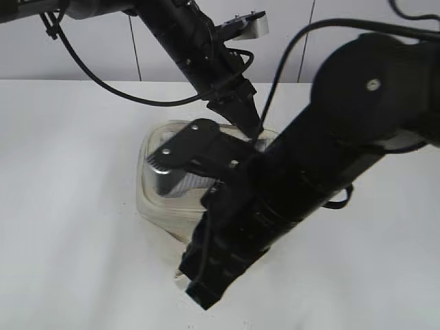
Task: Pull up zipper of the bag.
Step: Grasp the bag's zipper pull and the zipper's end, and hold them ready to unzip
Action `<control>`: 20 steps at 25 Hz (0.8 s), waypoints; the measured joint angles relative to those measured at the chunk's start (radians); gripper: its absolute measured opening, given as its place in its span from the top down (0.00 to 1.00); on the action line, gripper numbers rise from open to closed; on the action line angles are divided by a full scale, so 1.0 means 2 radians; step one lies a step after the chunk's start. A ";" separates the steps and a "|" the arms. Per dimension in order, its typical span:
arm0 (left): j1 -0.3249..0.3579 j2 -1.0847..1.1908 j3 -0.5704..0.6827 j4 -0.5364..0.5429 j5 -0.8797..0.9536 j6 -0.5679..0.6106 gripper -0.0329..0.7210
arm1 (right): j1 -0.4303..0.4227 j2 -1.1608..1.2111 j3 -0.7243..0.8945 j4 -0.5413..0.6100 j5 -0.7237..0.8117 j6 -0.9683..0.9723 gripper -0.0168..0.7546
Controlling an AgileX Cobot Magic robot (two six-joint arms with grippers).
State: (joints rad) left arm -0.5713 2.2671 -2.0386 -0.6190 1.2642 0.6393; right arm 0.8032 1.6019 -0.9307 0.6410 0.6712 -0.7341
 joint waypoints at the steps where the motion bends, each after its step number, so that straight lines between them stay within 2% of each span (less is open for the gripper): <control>1: 0.000 -0.001 0.000 0.000 0.003 0.000 0.91 | 0.010 0.012 -0.009 0.000 -0.008 0.000 0.97; 6: 0.000 -0.003 0.000 0.002 0.007 0.000 0.91 | 0.026 0.049 -0.053 0.010 -0.015 0.028 0.97; 9: 0.000 -0.003 0.000 0.002 0.002 0.000 0.91 | 0.028 0.046 -0.057 -0.019 -0.010 0.098 0.94; 11: 0.000 -0.003 0.000 0.003 -0.002 -0.001 0.91 | 0.031 0.035 -0.057 -0.058 0.003 0.167 0.84; 13: 0.000 -0.007 0.001 0.007 -0.005 -0.001 0.89 | 0.032 0.016 -0.057 -0.096 0.022 0.233 0.66; 15: 0.000 -0.014 0.001 0.019 -0.008 -0.001 0.83 | 0.027 -0.010 -0.057 -0.136 0.042 0.297 0.49; 17: 0.000 -0.034 0.001 0.039 -0.016 -0.003 0.72 | 0.018 -0.038 -0.057 -0.177 0.057 0.367 0.34; 20: 0.003 -0.073 0.001 0.066 -0.021 -0.020 0.55 | -0.011 -0.083 -0.057 -0.223 0.063 0.429 0.25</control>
State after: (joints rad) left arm -0.5655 2.1202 -2.0356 -0.4879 1.2225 0.5991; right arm 0.7816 1.4364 -1.0441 0.1953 0.7965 0.1234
